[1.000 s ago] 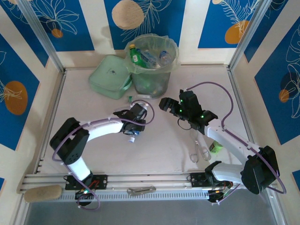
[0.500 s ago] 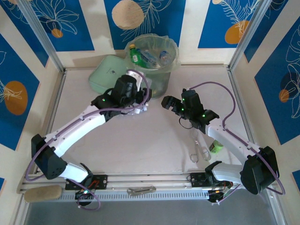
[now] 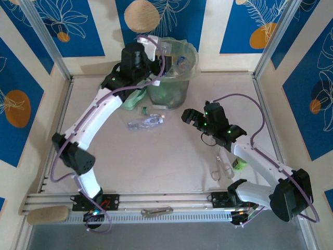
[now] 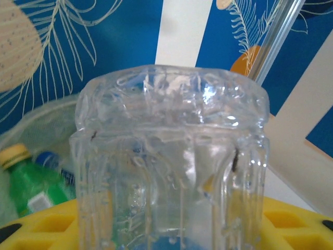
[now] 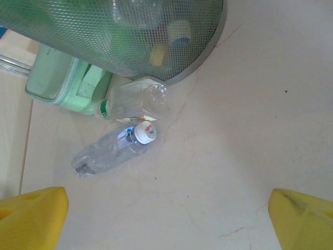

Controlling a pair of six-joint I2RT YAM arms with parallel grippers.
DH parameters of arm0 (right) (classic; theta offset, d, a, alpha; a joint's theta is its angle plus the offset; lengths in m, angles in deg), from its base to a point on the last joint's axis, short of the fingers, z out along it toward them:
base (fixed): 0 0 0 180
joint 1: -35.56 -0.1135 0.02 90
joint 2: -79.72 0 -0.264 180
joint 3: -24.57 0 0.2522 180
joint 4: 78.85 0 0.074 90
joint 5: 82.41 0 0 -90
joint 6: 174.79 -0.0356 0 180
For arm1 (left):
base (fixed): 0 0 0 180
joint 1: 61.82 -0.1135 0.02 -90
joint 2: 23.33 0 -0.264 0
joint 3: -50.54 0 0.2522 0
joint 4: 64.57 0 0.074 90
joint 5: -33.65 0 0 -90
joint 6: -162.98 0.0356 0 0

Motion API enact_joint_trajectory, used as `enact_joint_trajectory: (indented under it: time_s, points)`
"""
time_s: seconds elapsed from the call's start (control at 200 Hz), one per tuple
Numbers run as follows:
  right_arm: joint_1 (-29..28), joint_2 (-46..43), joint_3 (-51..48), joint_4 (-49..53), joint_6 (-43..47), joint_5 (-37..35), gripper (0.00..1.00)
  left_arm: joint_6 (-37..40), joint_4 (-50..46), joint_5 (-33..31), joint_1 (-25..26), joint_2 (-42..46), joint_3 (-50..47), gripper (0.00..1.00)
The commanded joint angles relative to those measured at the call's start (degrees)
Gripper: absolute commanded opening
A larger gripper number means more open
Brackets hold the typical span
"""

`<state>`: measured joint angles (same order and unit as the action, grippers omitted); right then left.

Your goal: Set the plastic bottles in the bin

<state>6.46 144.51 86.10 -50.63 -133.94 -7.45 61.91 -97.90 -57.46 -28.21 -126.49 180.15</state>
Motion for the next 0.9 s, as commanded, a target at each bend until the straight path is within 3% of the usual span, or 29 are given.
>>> enact_joint_trajectory:
  time_s: [0.0, 0.26, 0.465, 0.895]
  points:
    - [0.4, -2.4, -1.3, 1.7, -0.8, -0.7, 0.99, 2.8, -0.7, 2.2, -1.2, -5.8, 7.7, 0.48]
    - [0.5, -5.9, -3.2, 3.4, -1.3, -1.4, 0.99, 1.9, 2.1, 1.0, -3.2, -17.9, 22.5, 0.46]
    - [0.6, -8.2, -4.4, 4.4, -1.7, -2.3, 0.99, 3.3, 7.5, -2.2, -3.2, -22.1, 22.7, 0.45]
    - [1.1, -9.7, -5.4, 4.9, -2.0, -2.3, 0.99, 4.7, 3.2, -3.0, -3.3, -25.1, 22.7, 0.49]
